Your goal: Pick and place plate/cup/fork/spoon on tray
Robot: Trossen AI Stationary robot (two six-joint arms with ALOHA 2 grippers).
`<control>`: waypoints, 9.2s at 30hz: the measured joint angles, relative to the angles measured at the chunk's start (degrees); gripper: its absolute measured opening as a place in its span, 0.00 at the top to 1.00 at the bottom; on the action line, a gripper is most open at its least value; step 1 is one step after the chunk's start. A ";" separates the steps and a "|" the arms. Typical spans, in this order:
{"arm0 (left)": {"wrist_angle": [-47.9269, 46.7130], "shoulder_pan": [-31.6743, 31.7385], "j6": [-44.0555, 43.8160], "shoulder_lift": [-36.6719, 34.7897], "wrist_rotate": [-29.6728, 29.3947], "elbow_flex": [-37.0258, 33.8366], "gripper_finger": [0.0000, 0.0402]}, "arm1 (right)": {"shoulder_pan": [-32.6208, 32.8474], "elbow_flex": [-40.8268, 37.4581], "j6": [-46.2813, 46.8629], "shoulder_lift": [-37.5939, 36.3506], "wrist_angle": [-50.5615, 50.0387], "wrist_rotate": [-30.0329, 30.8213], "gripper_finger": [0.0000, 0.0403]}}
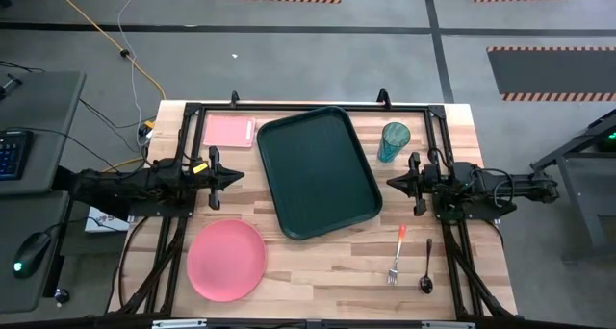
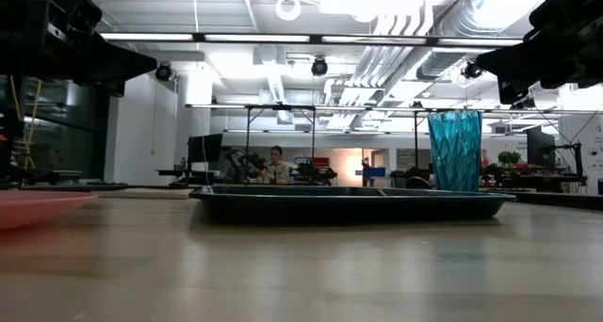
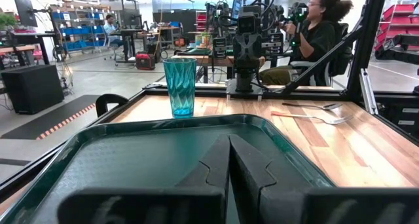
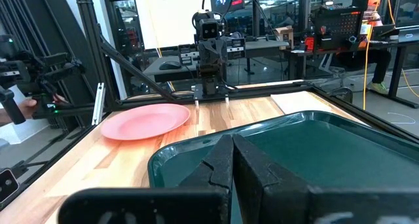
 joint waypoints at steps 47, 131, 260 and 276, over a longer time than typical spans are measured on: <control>0.00 0.01 0.00 0.00 0.01 -0.01 1.00 | 0.00 2.33 -6.61 8.59 40.91 -2.79 1.00; 0.00 -0.01 0.00 0.00 0.01 -0.01 1.00 | -22.66 105.59 -3.88 112.92 -67.79 10.80 1.00; 0.00 0.01 0.02 -0.02 0.00 -0.01 1.00 | 36.08 53.17 108.77 97.93 -50.38 -11.45 0.49; -0.02 -0.01 0.00 -0.02 0.01 -0.01 1.00 | 37.48 51.78 116.58 99.14 -46.48 -7.30 0.63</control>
